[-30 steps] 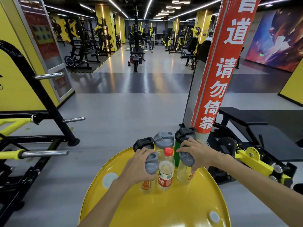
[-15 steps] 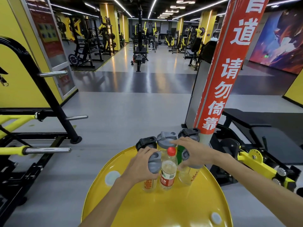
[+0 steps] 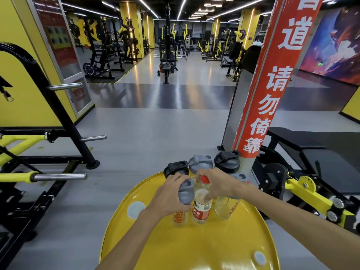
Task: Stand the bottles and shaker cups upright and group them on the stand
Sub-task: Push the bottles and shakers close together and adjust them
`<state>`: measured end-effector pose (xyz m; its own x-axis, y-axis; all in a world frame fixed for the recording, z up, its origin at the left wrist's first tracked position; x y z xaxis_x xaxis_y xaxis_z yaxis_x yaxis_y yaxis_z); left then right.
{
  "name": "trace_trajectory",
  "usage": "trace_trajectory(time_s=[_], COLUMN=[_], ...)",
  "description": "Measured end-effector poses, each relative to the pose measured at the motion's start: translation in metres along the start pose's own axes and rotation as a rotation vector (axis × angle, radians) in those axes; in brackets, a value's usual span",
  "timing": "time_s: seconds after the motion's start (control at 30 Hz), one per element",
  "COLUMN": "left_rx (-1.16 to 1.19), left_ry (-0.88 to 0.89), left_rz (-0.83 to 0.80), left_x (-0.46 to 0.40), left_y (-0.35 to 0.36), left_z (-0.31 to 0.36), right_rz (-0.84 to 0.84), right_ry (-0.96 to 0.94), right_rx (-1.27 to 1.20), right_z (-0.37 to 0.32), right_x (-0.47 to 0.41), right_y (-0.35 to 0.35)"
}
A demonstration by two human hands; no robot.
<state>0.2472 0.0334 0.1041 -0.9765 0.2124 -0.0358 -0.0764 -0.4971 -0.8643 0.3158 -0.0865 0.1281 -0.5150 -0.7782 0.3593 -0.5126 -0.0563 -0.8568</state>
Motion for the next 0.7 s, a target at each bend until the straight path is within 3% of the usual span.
trace_trajectory(time_s=[0.7], left_rx=[-0.013], left_ry=[0.001], left_rz=[0.002], left_x=[0.0], left_y=[-0.001], left_z=[0.0], right_rz=[-0.025], right_ry=[0.058], right_rx=[0.056], right_z=[0.018], right_x=[0.002], right_y=[-0.005])
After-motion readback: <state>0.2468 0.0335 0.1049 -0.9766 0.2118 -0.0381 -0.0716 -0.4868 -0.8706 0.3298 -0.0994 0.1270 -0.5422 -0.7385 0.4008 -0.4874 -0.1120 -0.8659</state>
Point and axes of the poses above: each hand's wrist, its own x-axis away from the middle knuckle, its own y-axis out of the palm, z = x × y, the point moved 9 cm from there along -x, towards the middle knuckle, and after that the axes turned 15 degrees about -z, right-handed, at the moved point
